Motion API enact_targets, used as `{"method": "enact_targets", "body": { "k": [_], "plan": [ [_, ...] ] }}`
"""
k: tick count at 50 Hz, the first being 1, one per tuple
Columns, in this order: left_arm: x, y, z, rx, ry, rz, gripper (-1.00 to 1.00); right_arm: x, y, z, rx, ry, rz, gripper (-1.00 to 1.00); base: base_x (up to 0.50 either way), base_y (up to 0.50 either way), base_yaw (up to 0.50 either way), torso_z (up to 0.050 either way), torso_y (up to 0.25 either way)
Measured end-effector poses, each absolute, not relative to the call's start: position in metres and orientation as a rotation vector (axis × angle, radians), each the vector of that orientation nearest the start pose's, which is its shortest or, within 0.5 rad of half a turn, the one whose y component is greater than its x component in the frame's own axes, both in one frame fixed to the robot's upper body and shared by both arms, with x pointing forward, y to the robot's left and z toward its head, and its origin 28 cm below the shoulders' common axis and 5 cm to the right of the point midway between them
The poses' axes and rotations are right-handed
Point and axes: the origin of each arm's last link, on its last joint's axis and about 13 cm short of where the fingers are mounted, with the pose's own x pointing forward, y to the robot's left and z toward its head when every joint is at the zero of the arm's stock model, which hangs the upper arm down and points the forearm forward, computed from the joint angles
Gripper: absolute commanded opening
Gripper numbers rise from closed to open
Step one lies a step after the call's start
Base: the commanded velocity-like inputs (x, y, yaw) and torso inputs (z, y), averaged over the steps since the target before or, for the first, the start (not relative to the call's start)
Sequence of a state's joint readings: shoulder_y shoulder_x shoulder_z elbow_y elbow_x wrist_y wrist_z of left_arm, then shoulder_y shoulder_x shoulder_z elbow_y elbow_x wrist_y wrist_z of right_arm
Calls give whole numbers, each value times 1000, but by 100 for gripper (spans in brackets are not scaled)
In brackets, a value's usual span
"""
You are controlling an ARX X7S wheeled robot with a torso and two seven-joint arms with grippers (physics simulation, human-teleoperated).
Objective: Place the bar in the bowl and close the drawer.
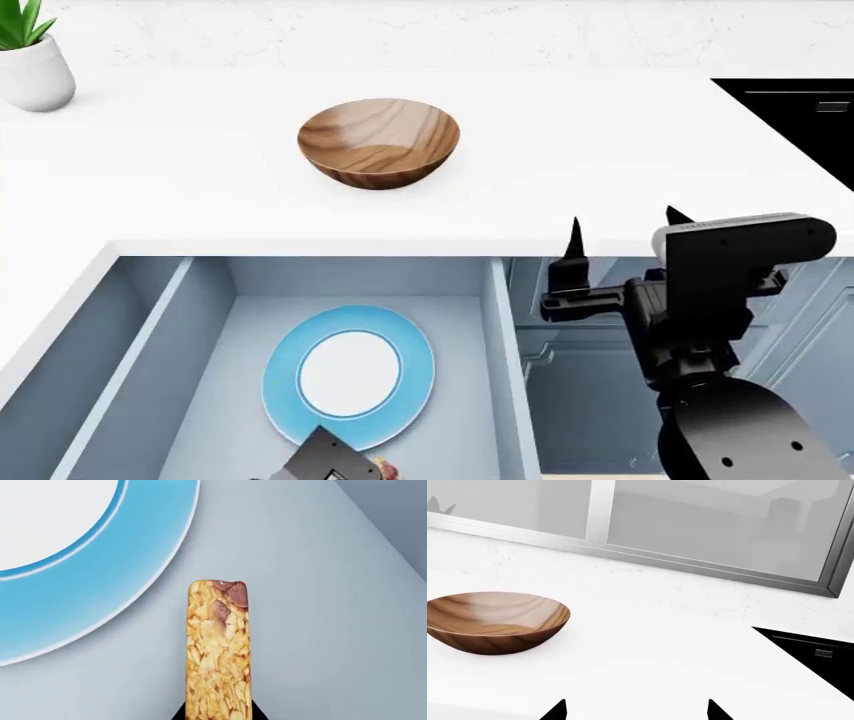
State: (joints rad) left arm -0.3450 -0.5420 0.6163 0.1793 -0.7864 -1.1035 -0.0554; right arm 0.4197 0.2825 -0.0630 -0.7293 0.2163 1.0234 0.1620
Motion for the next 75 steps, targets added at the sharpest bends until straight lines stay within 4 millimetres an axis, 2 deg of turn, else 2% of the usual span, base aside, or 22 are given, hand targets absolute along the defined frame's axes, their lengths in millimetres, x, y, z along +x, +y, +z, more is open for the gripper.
{"method": "enact_targets", "body": {
  "k": [8, 17, 26, 38, 49, 61, 69, 75],
  "plan": [
    [199, 225, 55, 224, 900, -618, -100, 232, -123, 183, -173, -107, -12, 100, 0, 0, 0, 0, 0],
    [197, 217, 94, 275, 749, -643, -100, 230, -123, 186, -169, -116, -12, 100, 0, 0, 0, 0, 0],
    [199, 209, 152, 272, 537, -646, -100, 227, -124, 190, -163, -130, -14, 100, 0, 0, 0, 0, 0],
    [223, 207, 239, 201, 204, -550, -100, 222, -127, 196, -155, -151, -21, 100, 0, 0, 0, 0, 0],
    [257, 201, 304, 85, -6, -457, -100, 215, -130, 202, -146, -174, -26, 100, 0, 0, 0, 0, 0],
    [311, 188, 358, -21, -101, -371, -100, 210, -133, 208, -140, -189, -31, 100, 0, 0, 0, 0, 0],
    [362, 177, 377, -69, -91, -305, -100, 209, -135, 209, -138, -193, -35, 100, 0, 0, 0, 0, 0],
    [396, 166, 373, -74, -42, -277, -100, 209, -137, 209, -139, -193, -41, 100, 0, 0, 0, 0, 0]
  ]
}}
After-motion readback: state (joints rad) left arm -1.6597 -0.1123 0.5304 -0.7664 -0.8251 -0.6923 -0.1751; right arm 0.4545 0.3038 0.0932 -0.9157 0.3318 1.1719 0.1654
